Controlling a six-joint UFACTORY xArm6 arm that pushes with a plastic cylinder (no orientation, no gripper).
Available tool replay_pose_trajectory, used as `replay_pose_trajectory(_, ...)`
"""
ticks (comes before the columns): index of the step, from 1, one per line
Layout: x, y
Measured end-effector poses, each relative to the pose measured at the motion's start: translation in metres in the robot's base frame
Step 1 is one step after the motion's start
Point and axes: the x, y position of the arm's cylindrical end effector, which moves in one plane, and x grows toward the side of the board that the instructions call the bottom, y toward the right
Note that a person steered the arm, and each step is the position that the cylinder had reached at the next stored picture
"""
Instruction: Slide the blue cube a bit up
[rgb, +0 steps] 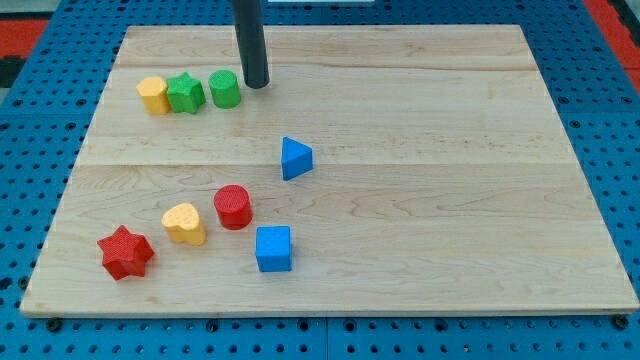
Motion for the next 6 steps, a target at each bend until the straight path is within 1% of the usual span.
replay_pose_trajectory(4,0.002,-0.024)
replay_pose_trajectory(5,0.002,-0.005)
replay_pose_trajectory(6,0.006,0.065)
